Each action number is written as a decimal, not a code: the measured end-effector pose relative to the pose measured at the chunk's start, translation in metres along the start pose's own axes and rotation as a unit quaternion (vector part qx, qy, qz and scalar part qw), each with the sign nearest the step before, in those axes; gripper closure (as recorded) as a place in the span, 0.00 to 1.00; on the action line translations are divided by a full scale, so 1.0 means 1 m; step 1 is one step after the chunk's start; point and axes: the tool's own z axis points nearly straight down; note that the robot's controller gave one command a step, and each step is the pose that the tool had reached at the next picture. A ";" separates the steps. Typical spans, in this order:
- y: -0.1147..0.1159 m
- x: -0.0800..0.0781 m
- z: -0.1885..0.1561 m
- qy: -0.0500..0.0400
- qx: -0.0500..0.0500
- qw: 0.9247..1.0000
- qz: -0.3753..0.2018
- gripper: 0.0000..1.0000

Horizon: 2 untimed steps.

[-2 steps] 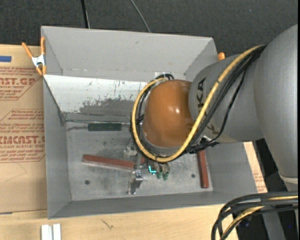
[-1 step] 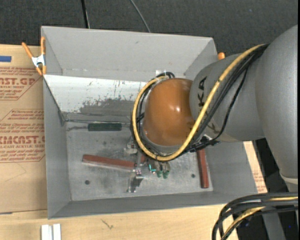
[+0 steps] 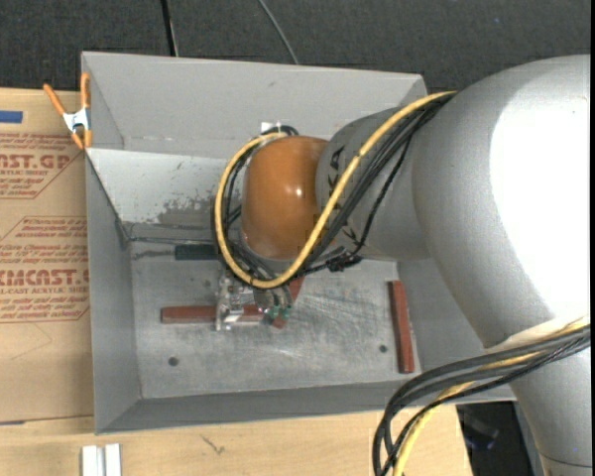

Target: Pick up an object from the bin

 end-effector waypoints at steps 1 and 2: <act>0.000 0.000 0.000 0.000 0.000 1.000 0.000 1.00; -0.005 0.004 -0.170 -0.001 0.001 1.000 -0.022 1.00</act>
Offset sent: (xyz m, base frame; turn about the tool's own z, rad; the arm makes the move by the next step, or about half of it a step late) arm -0.0058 -0.0070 0.1680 -0.0431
